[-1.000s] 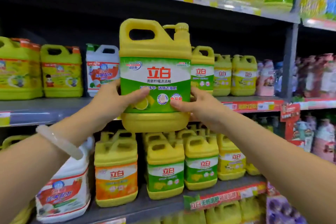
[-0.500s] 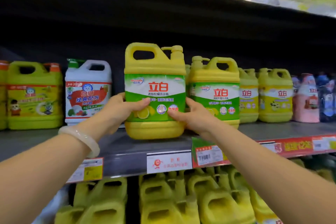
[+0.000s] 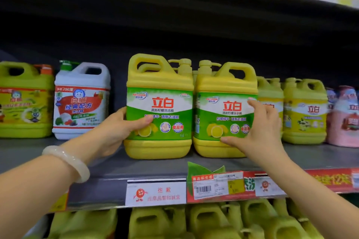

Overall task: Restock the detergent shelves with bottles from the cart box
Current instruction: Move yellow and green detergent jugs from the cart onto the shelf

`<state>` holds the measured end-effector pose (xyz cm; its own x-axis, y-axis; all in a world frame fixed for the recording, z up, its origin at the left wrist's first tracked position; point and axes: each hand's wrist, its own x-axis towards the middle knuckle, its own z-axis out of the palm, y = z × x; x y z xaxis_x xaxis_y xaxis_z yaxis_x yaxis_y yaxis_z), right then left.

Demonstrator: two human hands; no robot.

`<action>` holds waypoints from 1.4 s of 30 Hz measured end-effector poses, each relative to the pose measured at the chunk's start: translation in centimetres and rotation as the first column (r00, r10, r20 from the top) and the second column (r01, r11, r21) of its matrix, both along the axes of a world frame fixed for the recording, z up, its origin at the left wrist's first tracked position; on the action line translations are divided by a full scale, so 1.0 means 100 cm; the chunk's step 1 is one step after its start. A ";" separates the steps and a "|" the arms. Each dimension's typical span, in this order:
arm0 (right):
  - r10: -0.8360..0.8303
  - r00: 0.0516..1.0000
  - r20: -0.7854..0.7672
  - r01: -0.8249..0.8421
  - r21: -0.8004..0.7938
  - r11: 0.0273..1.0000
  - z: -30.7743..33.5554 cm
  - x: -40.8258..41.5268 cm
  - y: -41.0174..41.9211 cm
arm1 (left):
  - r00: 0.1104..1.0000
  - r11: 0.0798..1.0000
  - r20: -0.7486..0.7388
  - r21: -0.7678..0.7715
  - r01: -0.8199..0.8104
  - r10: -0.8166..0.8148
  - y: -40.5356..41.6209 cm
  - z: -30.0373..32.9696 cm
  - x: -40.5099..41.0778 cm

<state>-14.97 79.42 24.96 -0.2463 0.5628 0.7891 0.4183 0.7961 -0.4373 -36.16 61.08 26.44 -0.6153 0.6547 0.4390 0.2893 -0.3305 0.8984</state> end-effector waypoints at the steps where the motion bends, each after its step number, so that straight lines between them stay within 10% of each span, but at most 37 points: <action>1: 0.027 0.999 0.022 -0.025 -0.071 0.997 -0.001 -0.001 0.005 | 1.000 1.000 0.011 -0.008 0.008 -0.008 0.000 0.001 0.000; 6: 0.236 0.972 0.007 -0.221 -0.321 0.921 0.005 -0.010 0.017 | 1.000 0.998 0.007 -0.054 0.031 -0.031 -0.001 0.003 0.003; 42: 0.237 0.971 -0.024 -0.234 -0.273 0.933 -0.001 -0.016 0.024 | 0.981 0.945 -0.087 -0.265 -0.190 0.173 0.013 0.012 -0.004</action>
